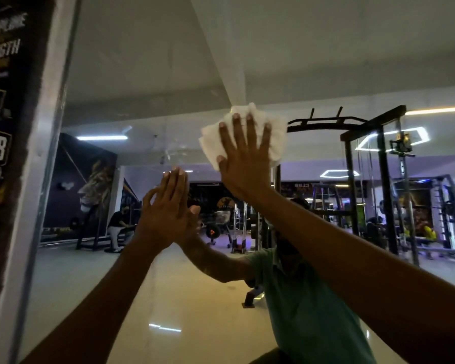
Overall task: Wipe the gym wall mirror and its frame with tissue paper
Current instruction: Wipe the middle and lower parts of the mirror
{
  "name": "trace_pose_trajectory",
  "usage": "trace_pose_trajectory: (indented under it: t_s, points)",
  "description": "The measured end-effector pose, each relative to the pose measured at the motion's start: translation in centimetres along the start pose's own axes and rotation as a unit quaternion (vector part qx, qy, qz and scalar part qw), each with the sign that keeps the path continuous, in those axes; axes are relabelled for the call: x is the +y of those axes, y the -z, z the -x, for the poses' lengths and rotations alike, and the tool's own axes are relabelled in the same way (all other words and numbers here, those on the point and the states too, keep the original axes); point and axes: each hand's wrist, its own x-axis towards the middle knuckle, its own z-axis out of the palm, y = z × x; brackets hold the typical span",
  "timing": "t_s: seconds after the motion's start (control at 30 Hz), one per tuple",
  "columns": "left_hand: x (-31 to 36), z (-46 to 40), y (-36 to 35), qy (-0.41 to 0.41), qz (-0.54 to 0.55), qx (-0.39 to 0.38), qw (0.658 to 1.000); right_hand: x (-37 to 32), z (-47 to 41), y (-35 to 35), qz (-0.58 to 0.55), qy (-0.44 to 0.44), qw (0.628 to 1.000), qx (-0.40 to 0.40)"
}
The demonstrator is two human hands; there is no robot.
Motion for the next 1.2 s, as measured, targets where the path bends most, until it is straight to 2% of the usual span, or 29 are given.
trace_pose_trajectory:
  t_s: [0.1, 0.17, 0.33, 0.43, 0.47, 0.6, 0.67, 0.73, 0.9, 1.07, 1.2]
  points:
    - [0.1, 0.1, 0.2, -0.011, -0.013, -0.003, 1.000, 0.4, 4.0, -0.5, -0.007, 0.105, 0.994, -0.016]
    - [0.1, 0.1, 0.5, -0.012, -0.012, -0.025, 1.000, 2.8, 6.5, 0.2, -0.025, 0.108, 0.994, -0.008]
    - [0.5, 0.3, 0.2, -0.007, 0.002, -0.027, 1.000, 10.0, 8.9, 2.7, 0.023, -0.064, 0.998, -0.006]
    - [0.9, 0.3, -0.6, 0.012, 0.021, -0.020, 0.999, 7.5, 7.7, 2.5, 0.023, -0.180, 0.983, 0.010]
    - [1.0, 0.3, -0.8, 0.017, 0.028, -0.019, 0.999, 5.5, 6.8, 2.0, 0.021, -0.187, 0.982, 0.017]
    - [0.5, 0.2, -0.6, 0.006, 0.021, -0.017, 1.000, -0.9, 3.8, -0.3, 0.004, -0.019, 1.000, -0.011]
    - [0.2, 0.3, -0.1, 0.002, 0.008, -0.025, 1.000, 0.3, 4.1, -0.2, -0.003, 0.040, 0.999, -0.008]
    - [0.2, 0.5, 0.4, -0.004, 0.002, -0.033, 0.999, 3.1, 6.2, 0.6, -0.018, 0.048, 0.999, 0.003]
    - [0.7, 1.2, 0.3, 0.008, 0.002, -0.014, 1.000, 9.5, 12.1, 2.6, 0.000, -0.057, 0.998, -0.008]
    - [0.0, 2.0, -0.2, 0.005, 0.012, -0.012, 1.000, 7.0, 11.8, 1.9, -0.020, -0.132, 0.991, 0.007]
    - [-1.9, 3.2, -0.3, -0.006, -0.013, -0.031, 0.999, 4.4, 10.8, 1.1, -0.029, -0.161, 0.987, 0.000]
